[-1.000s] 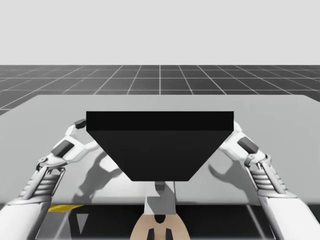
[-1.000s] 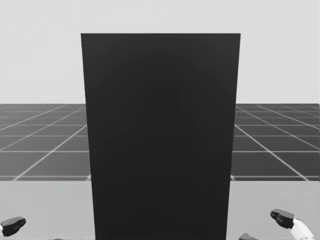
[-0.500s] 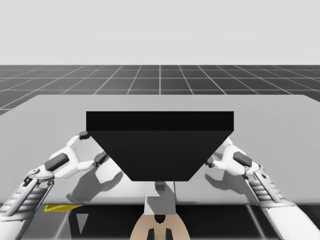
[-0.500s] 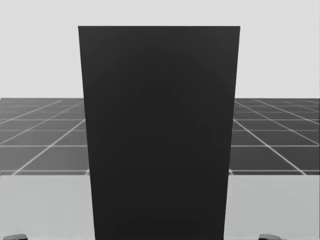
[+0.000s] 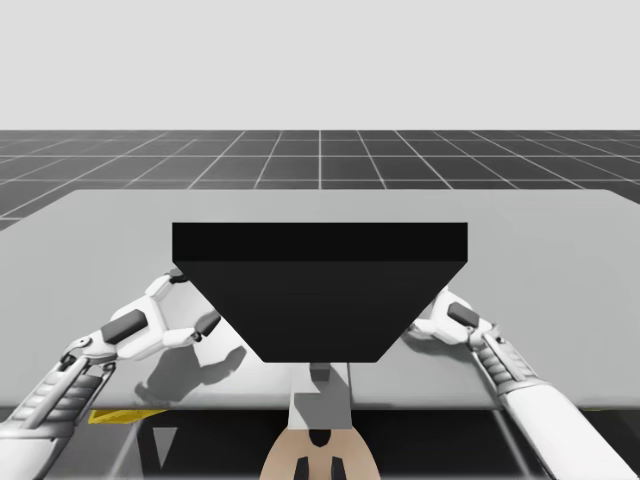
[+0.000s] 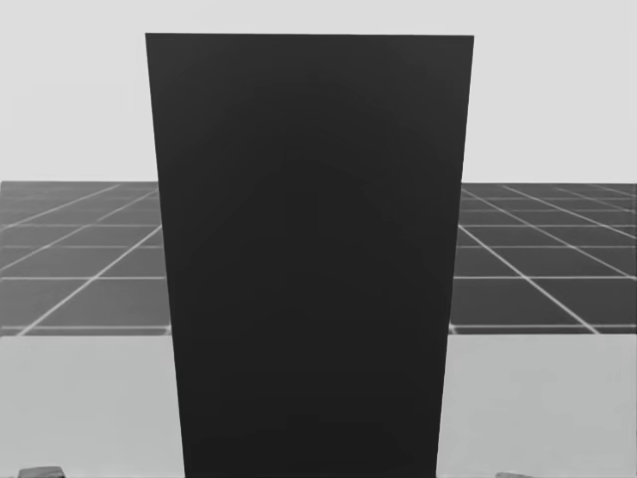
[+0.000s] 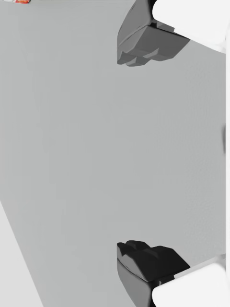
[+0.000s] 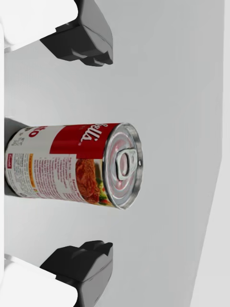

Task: Reach around the screen and pick up the object behind it.

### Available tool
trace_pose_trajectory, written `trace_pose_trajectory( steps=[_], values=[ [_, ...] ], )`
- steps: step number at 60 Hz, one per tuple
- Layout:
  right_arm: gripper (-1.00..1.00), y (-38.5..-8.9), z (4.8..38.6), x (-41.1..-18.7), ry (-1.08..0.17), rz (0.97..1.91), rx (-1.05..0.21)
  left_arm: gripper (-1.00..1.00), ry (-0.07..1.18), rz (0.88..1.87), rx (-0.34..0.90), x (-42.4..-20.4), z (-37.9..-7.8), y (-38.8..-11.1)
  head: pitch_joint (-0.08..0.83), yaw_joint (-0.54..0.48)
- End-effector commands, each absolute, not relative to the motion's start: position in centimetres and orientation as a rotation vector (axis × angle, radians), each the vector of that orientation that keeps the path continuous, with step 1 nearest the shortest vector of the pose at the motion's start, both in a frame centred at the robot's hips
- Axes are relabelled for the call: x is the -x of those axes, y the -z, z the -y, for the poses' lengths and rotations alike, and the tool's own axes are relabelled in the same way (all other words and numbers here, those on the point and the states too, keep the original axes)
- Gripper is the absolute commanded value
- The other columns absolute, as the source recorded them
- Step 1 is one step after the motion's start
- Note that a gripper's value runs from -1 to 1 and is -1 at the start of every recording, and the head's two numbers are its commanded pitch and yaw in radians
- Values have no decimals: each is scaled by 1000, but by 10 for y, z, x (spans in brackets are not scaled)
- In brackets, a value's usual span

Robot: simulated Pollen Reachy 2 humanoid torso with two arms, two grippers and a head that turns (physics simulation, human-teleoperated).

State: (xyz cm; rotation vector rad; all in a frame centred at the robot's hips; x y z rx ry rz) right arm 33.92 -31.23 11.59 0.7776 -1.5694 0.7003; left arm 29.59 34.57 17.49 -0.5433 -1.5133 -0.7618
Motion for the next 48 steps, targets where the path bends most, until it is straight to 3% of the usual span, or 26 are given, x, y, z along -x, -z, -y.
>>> trace_pose_trajectory(
  steps=[1, 25, 28, 29, 30, 32, 48],
  values=[
    [-1000, -102, 298, -352, -708, 1539, -819, -1000, 767, 1513, 544, -297, -345, -173, 104, -16],
    [-1000, -90, 269, -374, -748, 1474, -816, -1000, 768, 1515, 539, -296, -346, -170, 112, -18],
    [-791, -87, 270, -371, -721, 1454, -822, -1000, 767, 1516, 539, -296, -346, -170, 112, -17],
    [-570, -86, 270, -370, -716, 1464, -795, -1000, 766, 1516, 540, -296, -347, -169, 112, -17],
    [721, -84, 270, -369, -710, 1473, -768, -1000, 766, 1516, 538, -296, -347, -169, 112, -17],
    [981, -84, 271, -368, -707, 1469, -772, -1000, 766, 1516, 537, -296, -347, -169, 111, -18],
    [1000, -98, 287, -356, -696, 1492, -775, -1000, 764, 1517, 521, -296, -348, -169, 108, -17]
  ],
)
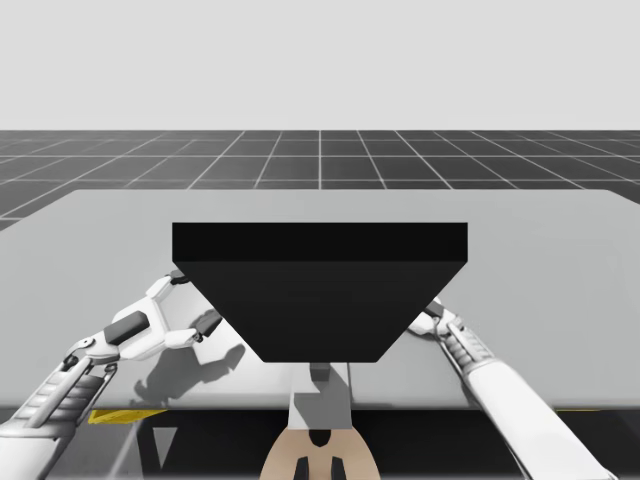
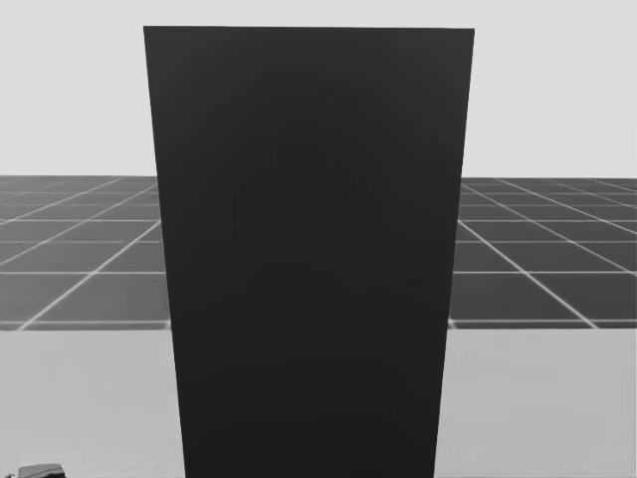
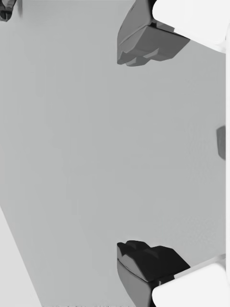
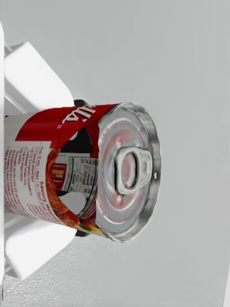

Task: Reach around the screen and pick up the object behind it.

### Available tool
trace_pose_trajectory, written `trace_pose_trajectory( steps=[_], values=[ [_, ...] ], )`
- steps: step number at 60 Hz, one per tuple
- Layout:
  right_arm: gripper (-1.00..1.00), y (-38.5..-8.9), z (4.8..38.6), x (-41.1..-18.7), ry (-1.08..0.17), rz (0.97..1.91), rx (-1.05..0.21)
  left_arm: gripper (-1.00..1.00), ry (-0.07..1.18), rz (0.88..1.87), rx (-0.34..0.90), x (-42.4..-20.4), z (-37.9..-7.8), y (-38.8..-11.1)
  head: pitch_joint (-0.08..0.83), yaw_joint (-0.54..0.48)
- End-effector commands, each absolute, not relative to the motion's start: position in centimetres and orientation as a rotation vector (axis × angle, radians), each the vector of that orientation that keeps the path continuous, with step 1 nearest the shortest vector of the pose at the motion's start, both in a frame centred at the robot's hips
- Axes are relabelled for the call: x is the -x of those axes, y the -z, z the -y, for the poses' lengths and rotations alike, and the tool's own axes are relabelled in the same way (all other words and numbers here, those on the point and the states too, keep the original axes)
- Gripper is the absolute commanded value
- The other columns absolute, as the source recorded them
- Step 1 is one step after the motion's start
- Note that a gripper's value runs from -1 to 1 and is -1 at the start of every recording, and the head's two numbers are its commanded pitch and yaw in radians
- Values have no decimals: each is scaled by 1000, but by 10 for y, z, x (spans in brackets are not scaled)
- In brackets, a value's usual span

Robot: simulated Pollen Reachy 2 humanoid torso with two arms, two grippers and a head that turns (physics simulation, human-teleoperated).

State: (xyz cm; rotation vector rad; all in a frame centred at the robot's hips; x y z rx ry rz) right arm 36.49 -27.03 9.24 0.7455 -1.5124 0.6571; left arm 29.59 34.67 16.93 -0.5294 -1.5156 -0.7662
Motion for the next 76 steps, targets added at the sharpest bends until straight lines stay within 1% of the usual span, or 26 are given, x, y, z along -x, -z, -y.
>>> trace_pose_trajectory(
  steps=[1, 10, 24, 29, 36, 38, 39, 41, 43, 53, 63, 76],
  values=[
    [1000, -101, 289, -354, -696, 1497, -774, -1000, 762, 1517, 519, -296, -348, -170, 109, -16],
    [1000, -117, 312, -346, -703, 1533, -727, -1000, 755, 1520, 512, -297, -348, -170, 106, -16],
    [1000, -143, 359, -337, -635, 1631, -640, -1000, 745, 1529, 503, -298, -351, -172, 100, -15],
    [1000, -160, 376, -333, -615, 1677, -607, -1000, 744, 1529, 502, -298, -352, -172, 100, -17],
    [1000, -183, 389, -331, -603, 1734, -564, -1000, 741, 1530, 500, -299, -352, -172, 98, -17],
    [1000, -188, 391, -331, -600, 1748, -559, -1000, 740, 1531, 500, -299, -352, -172, 97, -17],
    [1000, -195, 393, -331, -592, 1765, -554, -1000, 739, 1531, 498, -299, -352, -172, 96, -16],
    [998, -197, 393, -331, -591, 1770, -551, -1000, 739, 1532, 498, -299, -352, -172, 96, -16],
    [1000, -209, 396, -331, -586, 1800, -538, -1000, 737, 1533, 497, -299, -352, -172, 97, -16],
    [1000, -245, 398, -332, -547, 1887, -499, -1000, 732, 1537, 492, -300, -353, -173, 96, -18],
    [1000, -277, 398, -331, -546, 1935, -463, -1000, 731, 1540, 488, -300, -354, -173, 94, -18],
    [1000, -315, 394, -328, -501, 2011, -440, -1000, 730, 1540, 485, -301, -353, -173, 93, -19]
  ],
)
